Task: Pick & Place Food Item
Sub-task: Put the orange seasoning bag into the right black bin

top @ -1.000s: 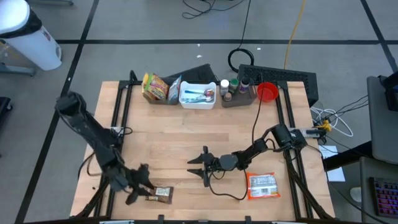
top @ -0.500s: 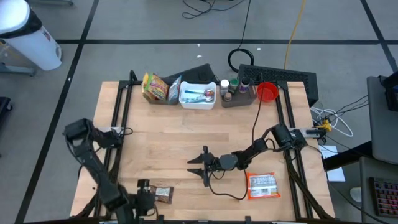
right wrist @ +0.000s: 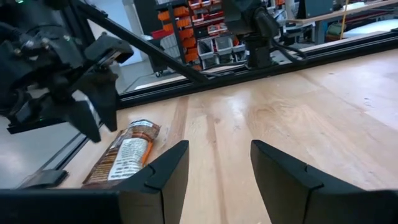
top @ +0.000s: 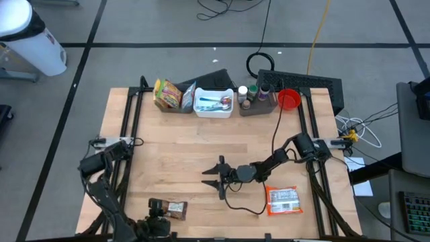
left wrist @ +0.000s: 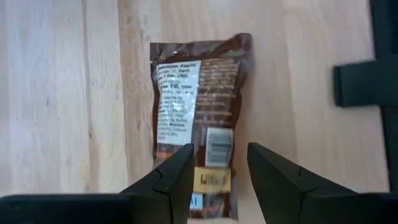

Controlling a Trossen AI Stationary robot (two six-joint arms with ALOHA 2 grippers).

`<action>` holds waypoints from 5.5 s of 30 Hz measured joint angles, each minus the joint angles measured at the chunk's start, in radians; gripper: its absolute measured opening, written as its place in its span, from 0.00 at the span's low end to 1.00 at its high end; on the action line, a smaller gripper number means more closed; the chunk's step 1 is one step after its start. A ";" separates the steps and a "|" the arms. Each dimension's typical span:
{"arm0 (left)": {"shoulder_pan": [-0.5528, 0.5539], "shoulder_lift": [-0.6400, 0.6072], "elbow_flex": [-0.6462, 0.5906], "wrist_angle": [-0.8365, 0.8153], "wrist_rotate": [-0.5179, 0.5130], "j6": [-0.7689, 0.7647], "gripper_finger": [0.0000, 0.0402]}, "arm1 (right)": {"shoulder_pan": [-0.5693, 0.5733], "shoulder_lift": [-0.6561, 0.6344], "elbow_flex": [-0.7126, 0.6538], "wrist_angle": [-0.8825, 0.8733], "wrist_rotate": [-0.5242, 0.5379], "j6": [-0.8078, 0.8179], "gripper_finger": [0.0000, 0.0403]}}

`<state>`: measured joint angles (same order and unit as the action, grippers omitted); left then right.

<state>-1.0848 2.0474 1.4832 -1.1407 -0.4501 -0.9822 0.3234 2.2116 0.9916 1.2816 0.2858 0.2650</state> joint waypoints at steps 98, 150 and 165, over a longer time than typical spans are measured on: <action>0.100 -0.149 -0.001 -0.284 -0.179 -0.094 0.00 | -0.070 0.000 0.000 -0.060 -0.004 0.030 0.41; 0.303 -0.762 -0.624 0.353 -0.407 -0.006 0.27 | 0.053 -0.001 0.350 -0.650 -0.006 -0.505 0.53; 0.275 -0.756 -0.624 0.339 -0.339 0.000 0.47 | 0.050 -0.001 0.372 -0.830 0.157 -0.622 0.51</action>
<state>-0.8095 1.2912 0.8589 -0.8016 -0.7886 -0.9818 0.3735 2.2108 1.3636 0.4514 0.4425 -0.3565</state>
